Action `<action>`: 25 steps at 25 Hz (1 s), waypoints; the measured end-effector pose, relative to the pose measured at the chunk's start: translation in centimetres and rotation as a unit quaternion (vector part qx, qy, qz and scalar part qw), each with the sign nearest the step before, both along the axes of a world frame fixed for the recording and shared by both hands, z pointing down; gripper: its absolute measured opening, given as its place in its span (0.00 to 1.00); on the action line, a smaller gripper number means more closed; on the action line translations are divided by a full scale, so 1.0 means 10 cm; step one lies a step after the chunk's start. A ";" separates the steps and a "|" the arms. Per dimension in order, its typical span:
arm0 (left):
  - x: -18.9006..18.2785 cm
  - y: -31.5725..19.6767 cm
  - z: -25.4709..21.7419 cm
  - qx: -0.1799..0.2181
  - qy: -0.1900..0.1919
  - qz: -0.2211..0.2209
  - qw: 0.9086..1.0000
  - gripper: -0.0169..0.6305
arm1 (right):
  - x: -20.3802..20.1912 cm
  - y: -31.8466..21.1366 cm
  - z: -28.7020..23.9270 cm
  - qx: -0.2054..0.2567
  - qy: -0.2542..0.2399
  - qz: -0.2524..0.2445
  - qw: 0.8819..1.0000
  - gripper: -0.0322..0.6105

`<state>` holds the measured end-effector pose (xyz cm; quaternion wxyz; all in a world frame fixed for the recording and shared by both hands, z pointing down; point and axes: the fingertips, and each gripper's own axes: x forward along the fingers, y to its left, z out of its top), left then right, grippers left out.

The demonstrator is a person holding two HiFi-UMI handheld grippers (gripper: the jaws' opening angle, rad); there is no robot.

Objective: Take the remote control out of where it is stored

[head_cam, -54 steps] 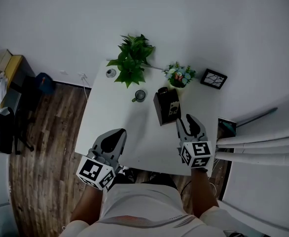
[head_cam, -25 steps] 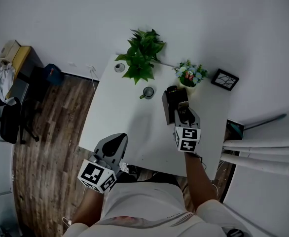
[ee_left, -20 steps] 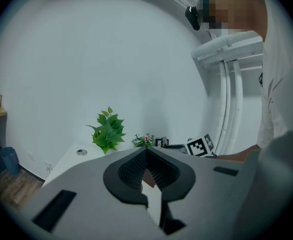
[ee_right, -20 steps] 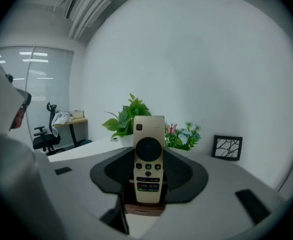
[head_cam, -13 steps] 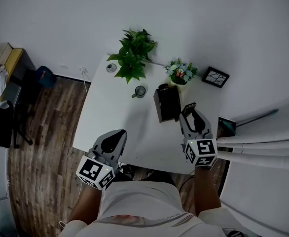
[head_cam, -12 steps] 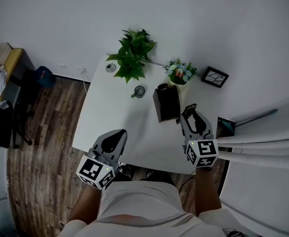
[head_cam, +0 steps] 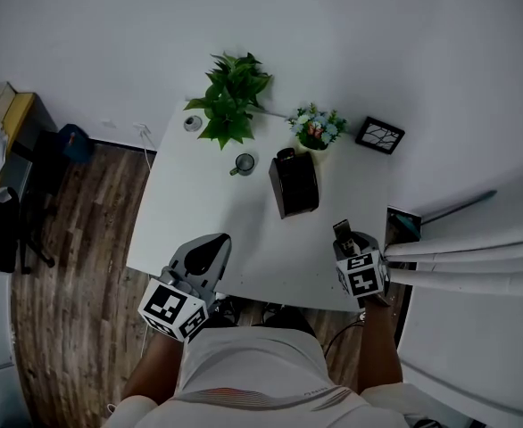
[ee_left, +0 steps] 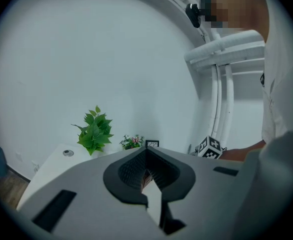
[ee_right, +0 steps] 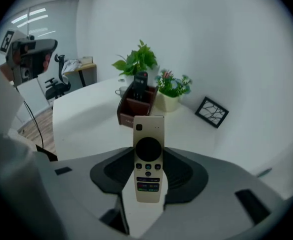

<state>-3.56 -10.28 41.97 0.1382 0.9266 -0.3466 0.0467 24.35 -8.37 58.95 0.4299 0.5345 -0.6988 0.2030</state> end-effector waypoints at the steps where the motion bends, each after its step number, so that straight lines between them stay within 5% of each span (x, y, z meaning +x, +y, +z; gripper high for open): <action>1: 0.00 0.00 0.00 0.001 0.000 0.000 1.000 0.04 | 0.01 0.03 0.12 -0.018 0.000 -0.003 1.000 0.34; 7: -0.03 0.04 0.02 -0.003 -0.004 -0.006 1.000 0.04 | -0.03 0.10 0.59 -0.094 0.013 -0.023 0.995 0.34; 25: -0.14 0.01 0.04 -0.007 -0.003 -0.030 1.000 0.04 | -0.15 0.14 1.03 -0.169 0.018 -0.061 0.984 0.34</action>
